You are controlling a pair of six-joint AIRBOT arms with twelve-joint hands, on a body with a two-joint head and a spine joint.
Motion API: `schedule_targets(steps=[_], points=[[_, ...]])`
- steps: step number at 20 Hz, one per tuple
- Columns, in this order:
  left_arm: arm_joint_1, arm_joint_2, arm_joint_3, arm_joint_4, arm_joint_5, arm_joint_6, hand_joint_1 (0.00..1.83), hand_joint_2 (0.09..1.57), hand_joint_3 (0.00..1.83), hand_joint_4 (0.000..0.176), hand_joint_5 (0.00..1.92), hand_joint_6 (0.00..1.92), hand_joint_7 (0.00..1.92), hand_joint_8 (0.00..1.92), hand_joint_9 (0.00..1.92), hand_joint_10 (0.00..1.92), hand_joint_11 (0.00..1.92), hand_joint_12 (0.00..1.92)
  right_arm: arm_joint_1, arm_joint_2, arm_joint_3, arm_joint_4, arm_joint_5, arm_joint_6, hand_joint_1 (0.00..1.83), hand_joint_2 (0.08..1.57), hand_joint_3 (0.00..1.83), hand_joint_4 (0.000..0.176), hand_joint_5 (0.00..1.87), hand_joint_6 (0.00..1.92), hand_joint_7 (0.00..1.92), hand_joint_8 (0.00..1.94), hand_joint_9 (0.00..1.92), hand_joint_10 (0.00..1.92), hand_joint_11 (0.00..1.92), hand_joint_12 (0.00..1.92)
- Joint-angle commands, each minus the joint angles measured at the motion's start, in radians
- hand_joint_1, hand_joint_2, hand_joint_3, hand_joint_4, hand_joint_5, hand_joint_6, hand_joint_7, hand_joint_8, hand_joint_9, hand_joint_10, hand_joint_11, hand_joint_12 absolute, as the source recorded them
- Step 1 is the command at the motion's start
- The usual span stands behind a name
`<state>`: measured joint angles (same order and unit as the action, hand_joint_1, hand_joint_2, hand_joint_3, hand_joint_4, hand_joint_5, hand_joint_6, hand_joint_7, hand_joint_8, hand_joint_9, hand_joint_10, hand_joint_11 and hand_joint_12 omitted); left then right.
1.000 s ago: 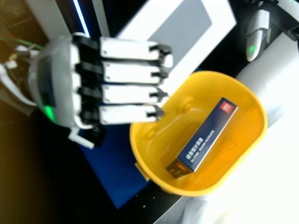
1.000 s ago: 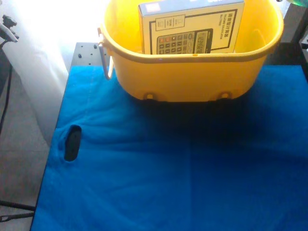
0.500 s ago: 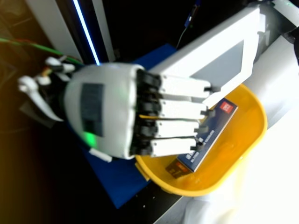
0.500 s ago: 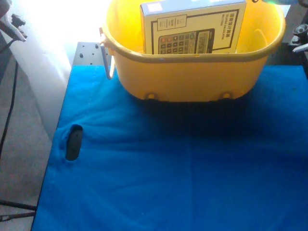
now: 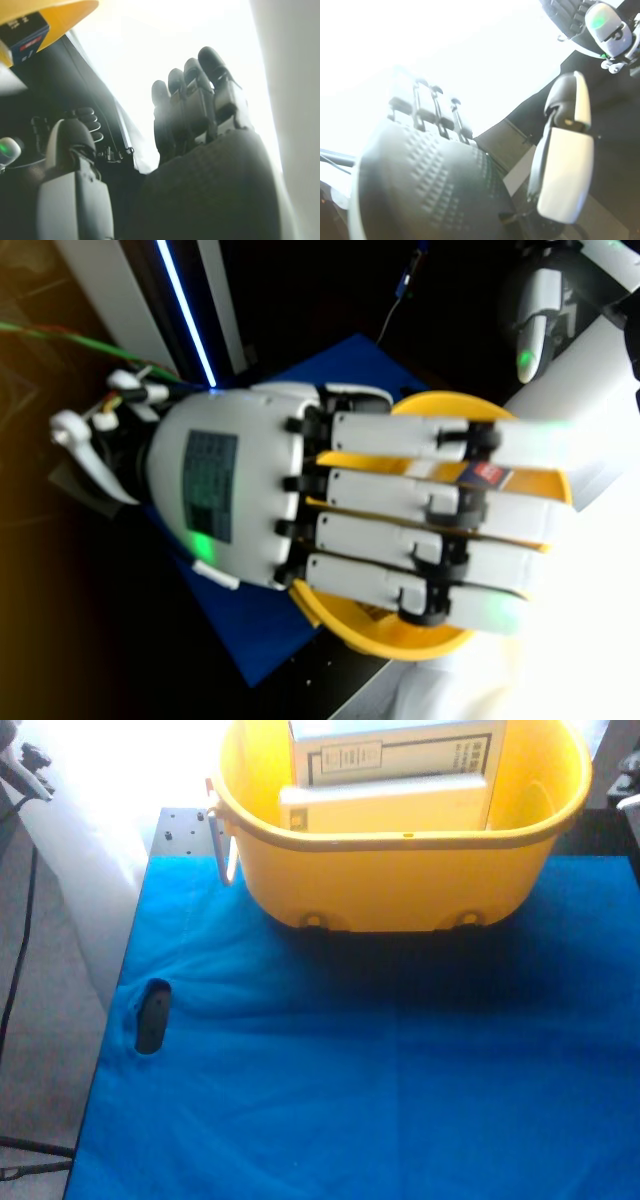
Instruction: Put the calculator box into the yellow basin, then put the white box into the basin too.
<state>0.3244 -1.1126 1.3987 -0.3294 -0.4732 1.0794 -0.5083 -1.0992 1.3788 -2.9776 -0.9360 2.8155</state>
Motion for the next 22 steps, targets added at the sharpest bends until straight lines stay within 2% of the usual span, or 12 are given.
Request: schedule_targets(steps=[1, 3, 4, 6, 8, 9, 11, 12, 13, 15, 17, 22], points=[[-0.015, 0.006, -0.001, 0.005, -0.123, -0.009, 0.6, 1.06, 0.0, 0.0, 0.44, 0.01, 0.4, 0.01, 0.34, 0.02, 0.0, 1.04, 0.023, 0.01, 0.001, -0.034, -0.132, 0.007, 0.8, 0.83, 0.0, 0.157, 0.0, 0.0, 0.0, 0.0, 0.0, 0.0, 0.0, 0.0], [-0.009, 0.008, -0.001, 0.003, -0.128, -0.01, 0.54, 1.06, 0.0, 0.0, 0.43, 0.0, 0.37, 0.0, 0.27, 0.01, 0.0, 0.56, 0.029, 0.023, -0.002, -0.034, -0.145, 0.007, 0.88, 0.86, 0.01, 0.049, 0.0, 0.0, 0.0, 0.0, 0.0, 0.0, 0.0, 0.0], [-0.005, 0.011, -0.003, 0.003, -0.133, -0.01, 0.52, 1.06, 0.0, 0.005, 0.43, 0.0, 0.36, 0.0, 0.26, 0.0, 0.0, 0.4, 0.029, 0.027, -0.004, -0.034, -0.154, 0.007, 0.8, 0.89, 0.02, 0.057, 0.0, 0.0, 0.0, 0.0, 0.0, 0.0, 0.0, 0.0], [-0.001, 0.024, -0.016, -0.001, -0.142, -0.011, 0.58, 1.06, 0.0, 0.0, 0.44, 0.01, 0.37, 0.01, 0.29, 0.01, 0.0, 1.0, 0.029, 0.046, -0.022, -0.034, -0.176, 0.008, 0.61, 0.91, 0.03, 0.02, 0.0, 0.0, 0.0, 0.0, 0.0, 0.0, 0.0, 0.0], [0.003, 0.041, -0.038, 0.0, -0.163, -0.02, 0.6, 1.02, 0.0, 0.0, 0.49, 0.02, 0.41, 0.01, 0.32, 0.02, 0.0, 1.07, 0.028, 0.064, -0.051, -0.034, -0.215, 0.008, 0.59, 0.89, 0.01, 0.011, 0.0, 0.0, 0.0, 0.0, 0.0, 0.0, 0.0, 0.0], [0.007, 0.048, -0.045, 0.003, -0.174, -0.025, 0.63, 1.05, 0.0, 0.0, 0.53, 0.03, 0.46, 0.02, 0.37, 0.04, 0.0, 1.13, 0.027, 0.066, -0.059, -0.034, -0.228, 0.008, 0.69, 1.05, 0.0, 0.016, 0.12, 0.02, 0.1, 0.04, 0.15, 0.03, 0.0, 0.85], [0.023, 0.075, -0.075, 0.041, -0.226, -0.077, 0.73, 1.08, 0.01, 0.0, 0.65, 0.07, 0.57, 0.05, 0.48, 0.1, 0.0, 1.34, -0.008, 0.083, -0.088, -0.034, -0.28, 0.008, 0.72, 1.15, 0.01, 0.0, 0.37, 0.08, 0.4, 0.06, 0.28, 0.06, 0.0, 1.07], [0.027, 0.084, -0.083, 0.06, -0.25, -0.108, 0.77, 1.11, 0.01, 0.0, 0.73, 0.11, 0.67, 0.08, 0.58, 0.15, 0.02, 1.46, -0.025, 0.088, -0.099, -0.034, -0.297, 0.008, 0.96, 1.23, 0.0, 0.0, 0.66, 1.09, 0.73, 0.15, 0.61, 0.27, 0.19, 1.43], [0.032, 0.095, -0.095, 0.083, -0.282, -0.147, 0.76, 1.13, 0.0, 0.0, 0.75, 0.18, 0.71, 0.07, 0.54, 0.27, 0.0, 1.48, -0.045, 0.092, -0.112, -0.034, -0.319, 0.008, 1.02, 1.25, 0.0, 0.0, 0.71, 1.31, 0.84, 0.22, 0.6, 0.65, 0.32, 1.5], [0.044, 0.135, -0.147, 0.113, -0.358, -0.166, 1.0, 1.24, 0.0, 0.0, 0.74, 1.3, 0.79, 0.46, 0.57, 0.92, 0.17, 1.76, -0.093, 0.102, -0.146, -0.034, -0.382, 0.008, 1.17, 1.26, 0.0, 0.0, 0.67, 1.4, 0.74, 1.38, 0.79, 1.35, 0.63, 1.67], [0.047, 0.16, -0.189, 0.14, -0.41, -0.166, 1.13, 1.25, 0.0, 0.02, 0.71, 1.37, 0.75, 1.37, 0.65, 1.32, 0.43, 1.78, -0.138, 0.12, -0.177, -0.034, -0.432, 0.008, 1.17, 1.29, 0.0, 0.0, 0.63, 1.46, 0.69, 1.5, 0.73, 1.61, 0.6, 1.78], [0.114, 0.222, -0.293, 0.203, -0.611, -0.213, 1.14, 1.25, 0.0, 0.002, 0.78, 1.39, 0.68, 1.42, 0.63, 1.36, 0.54, 1.73, -0.288, 0.171, -0.268, -0.034, -0.63, 0.011, 1.2, 1.24, 0.0, 0.0, 0.87, 0.97, 0.68, 1.68, 0.7, 1.92, 0.66, 1.92]])
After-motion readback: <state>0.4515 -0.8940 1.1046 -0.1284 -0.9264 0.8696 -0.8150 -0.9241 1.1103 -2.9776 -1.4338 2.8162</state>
